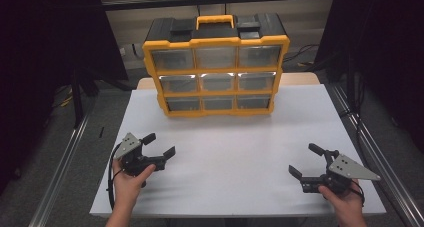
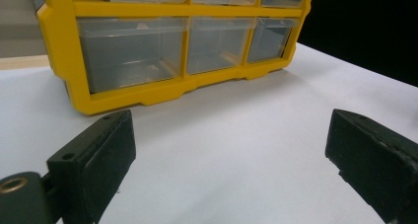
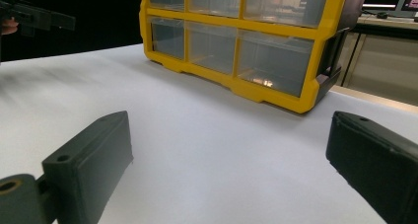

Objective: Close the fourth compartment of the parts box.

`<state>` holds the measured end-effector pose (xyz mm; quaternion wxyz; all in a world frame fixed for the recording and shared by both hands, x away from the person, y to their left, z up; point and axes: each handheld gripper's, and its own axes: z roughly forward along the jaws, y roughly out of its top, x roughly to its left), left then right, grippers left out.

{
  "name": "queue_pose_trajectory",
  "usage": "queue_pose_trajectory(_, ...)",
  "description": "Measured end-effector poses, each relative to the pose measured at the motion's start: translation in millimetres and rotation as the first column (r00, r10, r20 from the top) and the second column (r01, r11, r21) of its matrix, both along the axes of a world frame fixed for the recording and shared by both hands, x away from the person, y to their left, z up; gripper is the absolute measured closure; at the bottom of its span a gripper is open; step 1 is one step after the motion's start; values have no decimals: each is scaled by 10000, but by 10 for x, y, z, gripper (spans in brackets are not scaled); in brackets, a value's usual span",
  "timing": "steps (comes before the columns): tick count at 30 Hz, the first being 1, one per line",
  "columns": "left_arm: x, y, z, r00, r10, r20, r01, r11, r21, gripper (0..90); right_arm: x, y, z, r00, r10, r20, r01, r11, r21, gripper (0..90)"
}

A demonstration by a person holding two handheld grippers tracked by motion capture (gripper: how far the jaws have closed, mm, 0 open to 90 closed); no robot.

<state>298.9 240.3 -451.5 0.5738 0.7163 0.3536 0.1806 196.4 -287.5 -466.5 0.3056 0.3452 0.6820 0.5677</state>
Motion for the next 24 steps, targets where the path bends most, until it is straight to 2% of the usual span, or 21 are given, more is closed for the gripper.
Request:
queue_pose_trajectory(1, -13, 5, -8, 9998, 211, 4, -211, 9998, 38, 52, 0, 1, 0, 10000, -10, 1, 10, 10000, -5, 33)
queue_pose_trajectory(3, -28, 38, -22, 9998, 184, -15, -184, 9997, 132, 52, 1, 4, 1, 10000, 2, 36, -1, 10000, -26, 33)
queue_pose_trajectory(4, -29, 46, -29, 10000, 55, -55, -55, 10000, -23, 52, 2, 5, 0, 10000, 16, 45, -16, 10000, -2, 33)
queue_pose_trajectory(6, -48, 56, -36, 9997, 249, -23, -249, 9997, 56, 52, 2, 5, 0, 10000, 11, 25, -11, 10000, 1, 33)
queue_pose_trajectory(7, -49, 71, -37, 10000, 43, 9, -43, 10000, 70, 52, 2, 4, 0, 10000, -14, 21, 14, 10000, 5, 33)
queue_pose_trajectory(8, -61, 65, -40, 9999, 140, 21, -139, 9999, -61, 51, 1, 2, 1, 10000, -8, 19, 8, 10000, 8, 33)
queue_pose_trajectory(10, -80, 90, -43, 9999, 55, 104, -57, 9998, 165, 50, -1, 0, 2, 10000, -37, 11, 37, 10000, -24, 33)
queue_pose_trajectory(11, -96, 90, -46, 9995, 256, 165, -258, 9996, 115, 49, -1, 0, 1, 10000, -37, 10, 37, 10000, -23, 33)
queue_pose_trajectory(12, -98, 99, -51, 9999, 89, 127, -88, 10000, -23, 49, -1, 1, 0, 10000, -18, 10, 18, 10000, -6, 33)
queue_pose_trajectory(21, -177, 205, -75, 9997, 61, 257, -65, 9999, 138, 49, -3, 5, -3, 10000, -5, 11, 5, 10000, -38, 33)
queue_pose_trajectory(24, -195, 188, -78, 9995, 154, 270, -153, 9999, -42, 48, -4, 12, -5, 10000, 38, -18, -39, 10000, -47, 33)
